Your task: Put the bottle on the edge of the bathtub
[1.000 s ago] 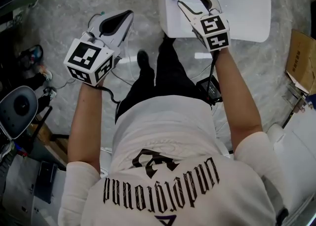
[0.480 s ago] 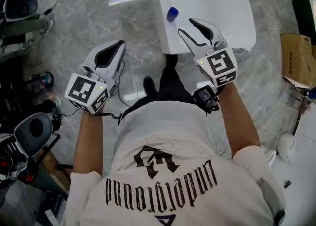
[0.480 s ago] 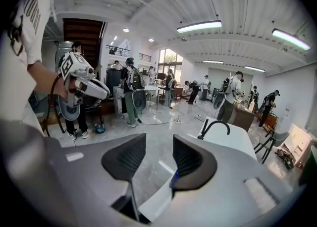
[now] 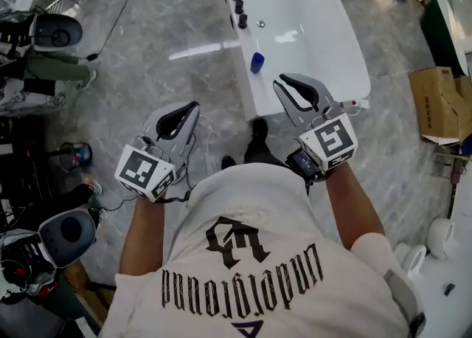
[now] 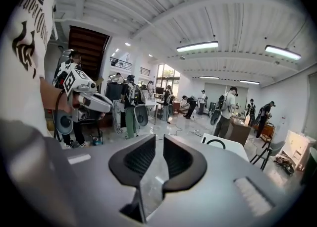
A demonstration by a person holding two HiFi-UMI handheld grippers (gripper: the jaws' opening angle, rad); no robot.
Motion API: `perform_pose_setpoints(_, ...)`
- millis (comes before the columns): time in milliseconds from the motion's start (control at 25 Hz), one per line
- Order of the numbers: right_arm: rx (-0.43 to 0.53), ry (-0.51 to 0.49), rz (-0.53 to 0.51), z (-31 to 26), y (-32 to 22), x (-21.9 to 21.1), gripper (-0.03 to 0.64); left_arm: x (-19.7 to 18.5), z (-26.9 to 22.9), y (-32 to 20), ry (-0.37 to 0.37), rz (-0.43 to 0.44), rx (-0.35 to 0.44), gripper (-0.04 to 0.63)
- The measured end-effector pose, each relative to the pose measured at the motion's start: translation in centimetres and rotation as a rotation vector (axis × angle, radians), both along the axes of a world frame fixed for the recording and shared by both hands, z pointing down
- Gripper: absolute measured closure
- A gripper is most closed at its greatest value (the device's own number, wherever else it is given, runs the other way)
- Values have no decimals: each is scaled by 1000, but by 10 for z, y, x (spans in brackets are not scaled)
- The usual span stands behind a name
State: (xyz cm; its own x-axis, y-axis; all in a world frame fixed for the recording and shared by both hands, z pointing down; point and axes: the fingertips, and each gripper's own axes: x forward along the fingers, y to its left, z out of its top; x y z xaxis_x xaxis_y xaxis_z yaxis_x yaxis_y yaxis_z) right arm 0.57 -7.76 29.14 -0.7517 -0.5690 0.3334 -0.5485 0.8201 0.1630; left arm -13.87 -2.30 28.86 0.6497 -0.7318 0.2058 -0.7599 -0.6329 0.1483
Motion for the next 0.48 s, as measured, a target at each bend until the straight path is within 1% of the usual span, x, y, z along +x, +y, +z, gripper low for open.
perform_pose_setpoints(80, 18, -15, 2, -13, 9, -3, 599, -4, -9, 8, -1, 0, 9, 589)
perform_pose_setpoints(160, 29, -24, 3, -23, 19, -4, 613, -5, -17, 16, 0, -2, 22, 589)
perform_pose_setpoints(360, 34, -24, -9, -34, 39, -1, 615, -7, -30, 29, 6, -13, 46, 589)
perform_pose_setpoints(480, 29, -19, -3, -36, 48, 5, 615, -1, -32, 32, 14, 0, 51, 590)
